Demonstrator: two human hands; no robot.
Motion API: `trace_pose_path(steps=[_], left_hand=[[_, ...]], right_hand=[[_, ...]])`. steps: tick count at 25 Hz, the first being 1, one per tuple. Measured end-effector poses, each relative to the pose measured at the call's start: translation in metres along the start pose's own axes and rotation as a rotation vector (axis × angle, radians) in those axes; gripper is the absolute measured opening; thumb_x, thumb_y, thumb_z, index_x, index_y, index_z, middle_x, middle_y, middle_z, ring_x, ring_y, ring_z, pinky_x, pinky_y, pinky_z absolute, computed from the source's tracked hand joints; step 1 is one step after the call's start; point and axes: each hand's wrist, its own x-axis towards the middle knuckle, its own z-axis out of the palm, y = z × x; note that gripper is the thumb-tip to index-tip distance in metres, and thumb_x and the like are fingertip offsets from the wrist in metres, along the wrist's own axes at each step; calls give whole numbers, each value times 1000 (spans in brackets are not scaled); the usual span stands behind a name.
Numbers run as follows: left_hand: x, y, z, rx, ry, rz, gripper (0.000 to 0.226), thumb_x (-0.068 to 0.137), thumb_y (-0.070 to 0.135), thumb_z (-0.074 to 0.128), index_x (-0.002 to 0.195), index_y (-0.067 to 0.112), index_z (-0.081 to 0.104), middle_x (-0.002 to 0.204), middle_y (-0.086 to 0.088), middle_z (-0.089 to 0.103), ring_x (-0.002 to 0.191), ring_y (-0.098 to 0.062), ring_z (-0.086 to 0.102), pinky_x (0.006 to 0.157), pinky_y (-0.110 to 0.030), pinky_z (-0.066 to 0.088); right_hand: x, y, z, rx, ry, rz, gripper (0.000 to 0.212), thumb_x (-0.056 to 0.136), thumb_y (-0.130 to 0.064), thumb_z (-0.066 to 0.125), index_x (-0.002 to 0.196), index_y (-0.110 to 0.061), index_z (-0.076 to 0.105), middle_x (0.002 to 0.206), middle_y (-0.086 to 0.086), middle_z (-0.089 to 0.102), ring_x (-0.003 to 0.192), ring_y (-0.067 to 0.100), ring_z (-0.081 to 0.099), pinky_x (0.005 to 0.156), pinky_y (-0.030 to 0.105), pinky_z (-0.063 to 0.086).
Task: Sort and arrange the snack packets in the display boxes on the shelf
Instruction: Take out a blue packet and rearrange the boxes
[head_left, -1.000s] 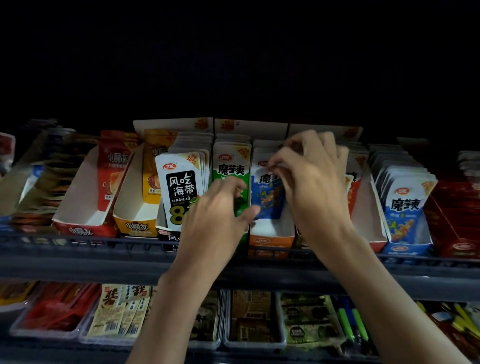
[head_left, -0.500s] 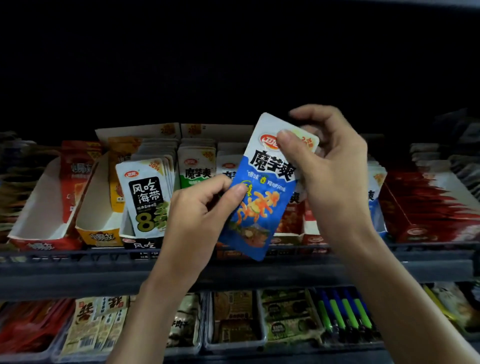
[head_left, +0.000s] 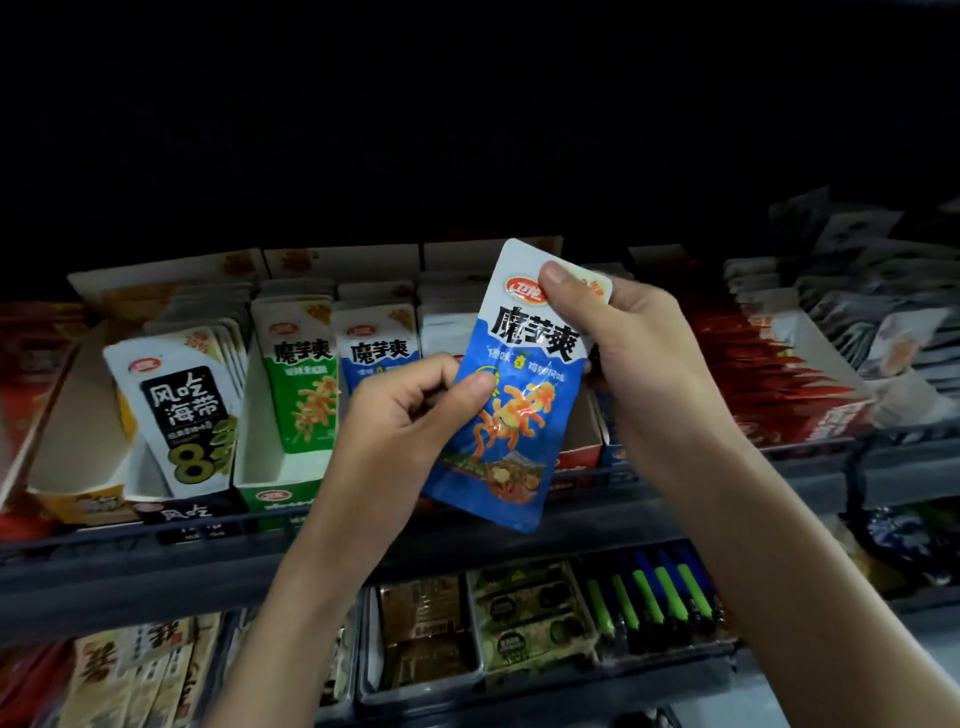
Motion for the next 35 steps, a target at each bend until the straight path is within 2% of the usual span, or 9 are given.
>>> trace_pose_path(steps=[4,7,12,16,19,26,29,32,35], left_hand=[[3,-3,24,248,107,85,27,91,31,61,68,16,64,68,1,68,63,-14,65,53,-31,53],[12,-14,39,508,102,230,24,92,34,62,75,17,65,68,7,64,63,-11,60,54,-33,46],[16,-29,66,760,49,238,5,90,32,63,90,27,66,79,19,64,73,-1,59,60,-11,38],[18,-41,77,978,-70,231,15,91,41,57,104,36,62,99,19,65,83,2,61,73,-22,53],[17,-44,83,1108,-164,225,29,93,48,50,121,44,56,108,19,61,92,-4,61,77,-26,47],[19,-48,87,1192,-212,203,29,96,49,46,122,45,60,113,20,63,101,-4,55,76,-30,46],[20,-49,86,1168,-212,182,28,95,47,49,120,44,62,114,21,65,102,-4,55,81,-33,48],[20,-49,86,1132,-211,163,28,95,46,52,120,43,63,116,20,66,103,-6,55,85,-36,47],[20,-48,86,1121,-204,165,28,95,45,53,120,41,64,117,18,66,103,-5,54,82,-33,45]], right_hand=[[-4,-4,-26,-104,-47,51,13,93,-17,63,82,-11,63,49,-15,62,39,-7,53,40,4,36],[-3,-5,-46,-55,41,-42,12,93,-11,62,82,-9,63,47,-15,59,36,-5,49,39,4,33],[14,-5,-92,3,300,-282,12,93,-19,66,81,-16,65,65,-4,59,46,1,42,43,16,33],[22,6,-104,-41,384,-341,8,94,-15,65,86,-14,65,66,-10,63,51,-2,47,50,16,39],[25,16,-105,-67,370,-341,9,93,-9,64,84,-11,62,57,-16,63,48,-6,53,49,9,40],[34,38,-108,-346,243,-332,9,92,-17,68,96,-11,62,68,-11,65,58,-4,58,55,15,44],[36,45,-108,-464,191,-288,23,89,-16,71,107,-13,58,83,-6,68,70,-2,66,60,17,50],[34,49,-106,-596,180,-250,40,86,-11,73,117,-14,48,84,-7,63,69,-12,63,53,10,49],[31,58,-106,-711,151,-299,49,84,-8,75,120,-19,43,81,-13,55,66,0,60,54,12,47]])
